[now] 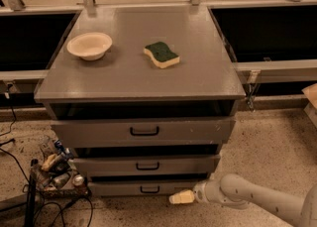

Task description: Open bottom drawer

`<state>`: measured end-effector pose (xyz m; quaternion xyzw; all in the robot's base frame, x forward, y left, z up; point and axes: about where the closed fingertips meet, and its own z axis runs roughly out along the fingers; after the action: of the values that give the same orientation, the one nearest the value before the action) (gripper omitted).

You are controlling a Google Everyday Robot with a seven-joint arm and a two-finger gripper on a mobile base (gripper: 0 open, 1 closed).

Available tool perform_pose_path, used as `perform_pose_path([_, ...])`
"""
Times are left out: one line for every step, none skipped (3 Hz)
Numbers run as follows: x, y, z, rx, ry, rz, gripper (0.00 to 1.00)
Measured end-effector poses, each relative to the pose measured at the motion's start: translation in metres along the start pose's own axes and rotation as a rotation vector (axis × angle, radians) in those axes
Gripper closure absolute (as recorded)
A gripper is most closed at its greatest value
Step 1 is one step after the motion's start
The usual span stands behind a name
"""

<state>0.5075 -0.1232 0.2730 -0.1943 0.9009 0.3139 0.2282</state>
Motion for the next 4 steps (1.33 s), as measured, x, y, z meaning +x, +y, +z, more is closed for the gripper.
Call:
perform_pose_path([-0.003,-0.002,0.003,-0.029,-0.026,0.021,0.0])
perform_pose_path([-0.006,-0.003,0.01,-0.086,-0.048,0.034,0.0])
perform_pose_path([-0.007,-0.002,0.011,-0.094,-0.051,0.033,0.0])
perform_pose_path([-0.015,0.005,0.014,-0.185,-0.079,0.019,0.0])
